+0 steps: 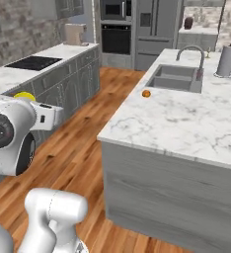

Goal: Open the cabinet directly in front. Then move the liquor and the cup to the dining counter with the candle on it.

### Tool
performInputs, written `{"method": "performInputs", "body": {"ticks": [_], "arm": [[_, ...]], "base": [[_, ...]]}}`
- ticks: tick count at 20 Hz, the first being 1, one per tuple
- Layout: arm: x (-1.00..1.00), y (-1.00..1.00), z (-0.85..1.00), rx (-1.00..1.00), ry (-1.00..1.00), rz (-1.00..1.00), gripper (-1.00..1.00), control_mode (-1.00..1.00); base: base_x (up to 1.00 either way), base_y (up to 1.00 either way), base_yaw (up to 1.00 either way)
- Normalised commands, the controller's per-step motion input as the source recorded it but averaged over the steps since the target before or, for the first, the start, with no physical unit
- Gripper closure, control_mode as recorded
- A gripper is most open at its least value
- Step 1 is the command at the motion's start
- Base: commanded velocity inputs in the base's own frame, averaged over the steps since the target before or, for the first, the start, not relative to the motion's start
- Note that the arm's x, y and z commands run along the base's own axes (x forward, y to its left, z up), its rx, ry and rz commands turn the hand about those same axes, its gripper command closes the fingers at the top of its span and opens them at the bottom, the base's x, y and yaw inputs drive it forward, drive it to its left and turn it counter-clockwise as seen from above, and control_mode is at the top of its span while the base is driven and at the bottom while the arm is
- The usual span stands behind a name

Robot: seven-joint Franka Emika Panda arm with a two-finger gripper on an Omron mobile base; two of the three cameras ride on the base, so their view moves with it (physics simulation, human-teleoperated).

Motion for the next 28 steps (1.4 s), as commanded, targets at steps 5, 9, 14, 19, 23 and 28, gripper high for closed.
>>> {"method": "performInputs", "body": {"ticks": [5,9,14,19,23,28], "arm": [[0.0,0.0,0.0,0.0,0.0,0.0,1.0,1.0],[0.0,0.0,0.0,0.0,0.0,0.0,1.0,1.0],[0.0,0.0,0.0,0.0,0.0,0.0,1.0,1.0],[0.0,0.0,0.0,0.0,0.0,0.0,1.0,1.0],[0.0,0.0,0.0,0.0,0.0,0.0,1.0,1.0],[0.0,0.0,0.0,0.0,0.0,0.0,1.0,1.0]], "base": [[0.26,0.85,0.0],[0.31,1.0,0.0],[0.61,0.92,-0.01],[1.0,0.33,-0.14],[1.0,0.18,-0.12],[1.0,0.23,-0.17]]}}
